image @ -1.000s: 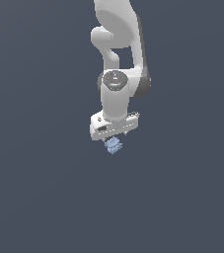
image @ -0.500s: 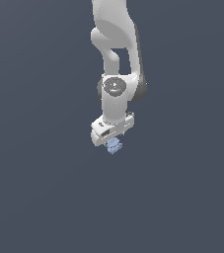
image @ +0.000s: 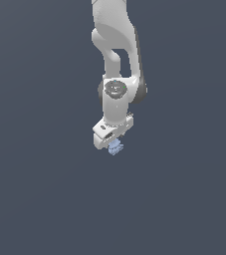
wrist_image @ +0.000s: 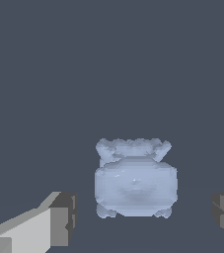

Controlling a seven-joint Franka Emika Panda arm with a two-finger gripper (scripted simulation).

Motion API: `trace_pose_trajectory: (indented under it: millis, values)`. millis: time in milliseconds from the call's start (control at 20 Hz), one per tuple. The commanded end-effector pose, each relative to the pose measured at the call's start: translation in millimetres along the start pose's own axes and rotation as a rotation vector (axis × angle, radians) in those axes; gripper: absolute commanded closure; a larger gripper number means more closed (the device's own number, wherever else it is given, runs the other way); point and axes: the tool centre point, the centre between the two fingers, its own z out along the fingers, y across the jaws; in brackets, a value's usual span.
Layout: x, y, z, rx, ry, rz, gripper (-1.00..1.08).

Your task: Pick up the object and move it to a goal position.

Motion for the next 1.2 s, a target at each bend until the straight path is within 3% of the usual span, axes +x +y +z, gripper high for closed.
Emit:
trace_pose_trajectory:
  millis: [0,950,1000,1150]
  values:
    - [-0.1,-0.1,0.6,-0.001,0.001,-0.008,-0.92]
    - [-0.3,-0.3,50.7,-0.001,0.001,-0.008,-0.92]
    - [-0.3,-0.3,50.7,-0.001,0.001,-0.008,1.08]
    - [-0.3,-0.3,50.7,-0.001,0.001,-0.008,1.08]
